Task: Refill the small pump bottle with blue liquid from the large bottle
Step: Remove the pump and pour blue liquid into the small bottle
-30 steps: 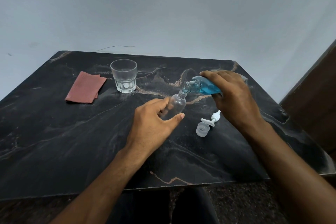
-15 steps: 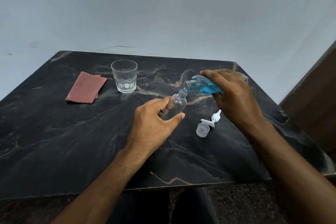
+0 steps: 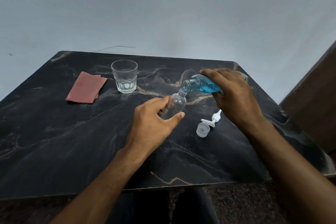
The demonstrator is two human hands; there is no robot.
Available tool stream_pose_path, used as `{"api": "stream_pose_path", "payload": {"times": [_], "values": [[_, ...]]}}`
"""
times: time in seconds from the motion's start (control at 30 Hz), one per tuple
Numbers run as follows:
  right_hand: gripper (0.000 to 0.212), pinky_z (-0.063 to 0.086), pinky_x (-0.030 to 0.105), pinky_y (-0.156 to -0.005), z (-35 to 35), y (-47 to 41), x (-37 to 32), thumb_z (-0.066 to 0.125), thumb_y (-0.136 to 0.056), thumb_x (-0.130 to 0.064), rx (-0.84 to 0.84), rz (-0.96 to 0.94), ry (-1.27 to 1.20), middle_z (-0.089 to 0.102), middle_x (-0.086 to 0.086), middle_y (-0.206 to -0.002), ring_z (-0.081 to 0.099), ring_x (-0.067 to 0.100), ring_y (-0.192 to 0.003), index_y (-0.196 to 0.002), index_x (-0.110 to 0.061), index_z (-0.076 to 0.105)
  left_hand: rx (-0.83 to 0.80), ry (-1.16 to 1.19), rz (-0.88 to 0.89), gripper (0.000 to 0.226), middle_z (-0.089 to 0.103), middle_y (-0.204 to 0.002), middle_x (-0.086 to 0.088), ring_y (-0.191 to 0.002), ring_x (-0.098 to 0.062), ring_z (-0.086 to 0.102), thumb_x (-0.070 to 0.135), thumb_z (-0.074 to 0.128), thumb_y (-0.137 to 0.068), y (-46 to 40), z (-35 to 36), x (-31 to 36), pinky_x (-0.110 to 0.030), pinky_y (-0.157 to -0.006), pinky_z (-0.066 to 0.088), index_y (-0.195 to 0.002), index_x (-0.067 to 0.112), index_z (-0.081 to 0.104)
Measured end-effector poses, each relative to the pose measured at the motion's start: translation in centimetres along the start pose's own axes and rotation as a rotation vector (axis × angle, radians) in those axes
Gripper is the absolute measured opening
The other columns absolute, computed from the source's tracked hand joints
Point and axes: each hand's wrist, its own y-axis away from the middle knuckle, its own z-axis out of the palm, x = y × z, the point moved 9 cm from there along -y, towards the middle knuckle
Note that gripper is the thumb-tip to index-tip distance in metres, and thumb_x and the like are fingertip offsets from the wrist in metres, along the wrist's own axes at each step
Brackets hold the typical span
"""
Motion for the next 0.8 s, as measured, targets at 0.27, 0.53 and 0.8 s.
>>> {"api": "stream_pose_path", "payload": {"times": [0.27,0.53,0.8], "values": [[0.053,0.048,0.048,-0.096,0.08,0.06,-0.04,0.078,-0.078,0.009,-0.006,-0.004,0.009,0.071,0.012,-0.119,0.064,0.035,-0.110,-0.127,-0.007,0.065,-0.009,-0.023,0.002,0.025,0.066,-0.076,0.004,-0.074,-0.013,0.062,0.038,0.087,-0.078,-0.04,0.11,-0.16,-0.030,-0.068,0.052,-0.096,0.023,0.078],[0.052,0.048,0.048,-0.097,0.06,0.05,0.05,0.077,-0.078,0.009,-0.004,-0.007,0.007,0.071,0.011,-0.120,0.064,0.034,-0.111,-0.127,-0.006,0.065,-0.009,-0.026,0.019,0.021,0.066,-0.075,0.006,-0.074,-0.011,0.062,0.037,0.087,-0.077,-0.16,0.14,0.00,-0.022,-0.066,0.051,-0.093,0.026,0.077],[0.053,0.045,0.042,-0.097,0.14,0.05,0.24,0.075,-0.078,0.011,0.001,-0.010,0.004,0.071,0.008,-0.119,0.063,0.031,-0.111,-0.126,-0.009,0.065,0.001,-0.020,0.015,0.026,0.069,-0.080,0.007,-0.076,-0.012,0.064,0.037,0.088,-0.076,-0.07,0.00,0.07,-0.030,-0.071,0.055,-0.099,0.029,0.078]]}}
